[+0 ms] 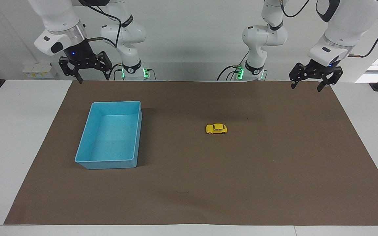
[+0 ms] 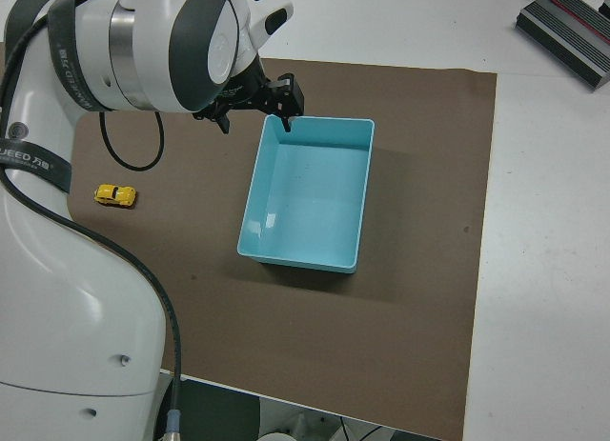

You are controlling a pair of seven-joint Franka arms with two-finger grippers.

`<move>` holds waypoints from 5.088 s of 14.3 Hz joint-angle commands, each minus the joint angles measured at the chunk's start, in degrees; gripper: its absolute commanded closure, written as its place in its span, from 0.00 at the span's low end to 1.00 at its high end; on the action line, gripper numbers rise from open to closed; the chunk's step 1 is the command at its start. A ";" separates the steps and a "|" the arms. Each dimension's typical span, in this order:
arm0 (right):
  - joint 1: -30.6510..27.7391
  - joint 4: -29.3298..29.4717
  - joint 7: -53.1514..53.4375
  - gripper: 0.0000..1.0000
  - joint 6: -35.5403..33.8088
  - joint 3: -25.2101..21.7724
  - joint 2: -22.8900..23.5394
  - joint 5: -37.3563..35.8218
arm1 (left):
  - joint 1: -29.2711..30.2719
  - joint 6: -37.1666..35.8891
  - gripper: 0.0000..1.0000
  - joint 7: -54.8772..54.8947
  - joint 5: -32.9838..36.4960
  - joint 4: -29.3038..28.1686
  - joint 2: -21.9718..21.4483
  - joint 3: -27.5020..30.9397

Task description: Wind up and store yellow beetle car

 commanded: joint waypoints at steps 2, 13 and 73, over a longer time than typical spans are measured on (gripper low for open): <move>-0.48 0.20 0.63 0.00 0.25 0.16 -0.09 0.86 | 1.03 -0.20 0.00 2.65 -1.00 0.18 0.00 -0.66; -0.39 0.20 0.54 0.00 0.25 0.25 -0.18 1.12 | 0.24 0.16 0.00 14.93 -0.92 0.27 0.71 -1.19; -2.33 0.20 0.63 0.00 0.08 0.25 -0.09 0.50 | -28.23 50.87 0.02 45.72 -2.94 -34.01 12.39 -1.45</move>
